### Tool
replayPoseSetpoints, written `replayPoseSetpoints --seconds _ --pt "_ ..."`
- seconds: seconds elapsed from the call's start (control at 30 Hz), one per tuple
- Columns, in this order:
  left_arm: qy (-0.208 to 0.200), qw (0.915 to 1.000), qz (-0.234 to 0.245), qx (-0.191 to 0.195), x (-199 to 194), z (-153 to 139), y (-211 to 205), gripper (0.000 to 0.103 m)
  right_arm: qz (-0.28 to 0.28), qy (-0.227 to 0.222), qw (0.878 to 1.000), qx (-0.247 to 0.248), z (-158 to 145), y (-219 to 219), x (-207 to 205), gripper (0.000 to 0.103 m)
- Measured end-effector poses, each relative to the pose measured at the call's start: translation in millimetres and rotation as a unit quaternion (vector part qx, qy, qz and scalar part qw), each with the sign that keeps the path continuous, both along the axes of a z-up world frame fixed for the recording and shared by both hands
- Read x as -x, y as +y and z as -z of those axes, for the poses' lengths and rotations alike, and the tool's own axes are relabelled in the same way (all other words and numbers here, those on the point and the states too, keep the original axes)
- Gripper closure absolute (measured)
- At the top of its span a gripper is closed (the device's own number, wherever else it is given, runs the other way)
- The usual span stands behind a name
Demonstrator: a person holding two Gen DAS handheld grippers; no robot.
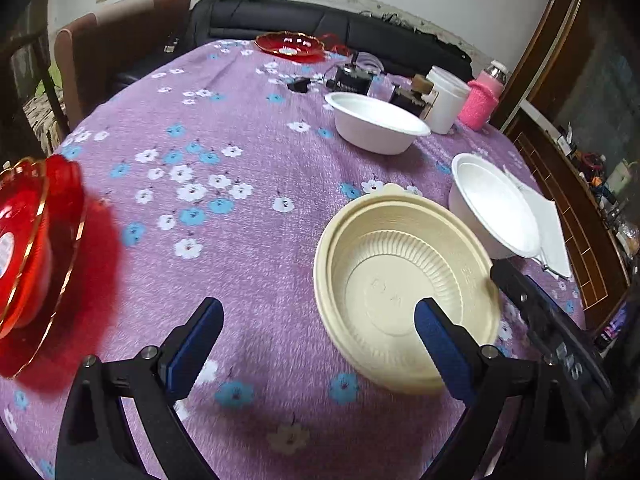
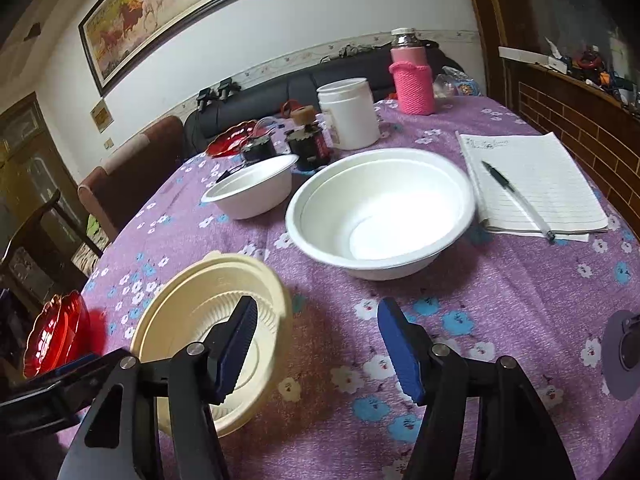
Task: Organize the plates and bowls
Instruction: 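Move the right tool to the rim of the beige ribbed bowl, then grasp the beige ribbed bowl rim with the right tool and lift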
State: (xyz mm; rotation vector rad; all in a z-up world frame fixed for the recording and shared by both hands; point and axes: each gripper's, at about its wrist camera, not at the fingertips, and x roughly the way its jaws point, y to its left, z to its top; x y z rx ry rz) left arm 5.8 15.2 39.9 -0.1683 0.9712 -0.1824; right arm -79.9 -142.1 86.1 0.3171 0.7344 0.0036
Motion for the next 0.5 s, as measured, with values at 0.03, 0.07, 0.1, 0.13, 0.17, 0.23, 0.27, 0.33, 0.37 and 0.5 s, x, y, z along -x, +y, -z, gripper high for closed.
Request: replayPoseSetpoints --seconds 0.03,0.07,0.1,0.13,0.17,0.23,0.27,0.33,0.37,0.5 --pt "0.002 1.0000 0.001 -0.003 -3 3 -2 0.007 -0.005 0.003 1.000 0.000 1 2 -1 0.037" --pt "0.005 1.0000 0.000 -0.005 -6 5 -4 0.007 -0.011 0.006 1.000 0.000 2 5 -2 0.038" --pt "0.008 0.9999 0.001 -0.009 -11 9 -6 0.007 -0.020 0.012 1.000 -0.001 5 9 -4 0.040" --pt "0.013 0.9999 0.001 -0.011 -15 13 -8 0.007 -0.026 0.018 1.000 -0.002 8 12 -6 0.044" --pt "0.019 0.9997 0.002 -0.013 -19 17 -10 0.007 -0.029 0.024 0.999 -0.001 10 14 -7 0.052" --pt "0.027 0.9995 0.001 -0.014 -24 24 -12 0.007 -0.037 0.043 0.998 -0.011 18 16 -12 0.062" --pt "0.031 0.9994 -0.002 -0.015 -27 27 -12 0.007 -0.039 0.050 0.998 -0.018 21 16 -13 0.065" --pt "0.034 0.9992 -0.004 -0.018 -30 32 -12 0.007 -0.043 0.064 0.996 -0.039 27 13 -17 0.067" --pt "0.037 0.9991 -0.003 -0.021 -32 35 -13 0.007 -0.044 0.068 0.996 -0.045 29 13 -18 0.069" --pt "0.031 0.9990 0.002 -0.034 -33 36 -19 0.009 -0.046 0.071 0.995 -0.047 31 14 -19 0.074"
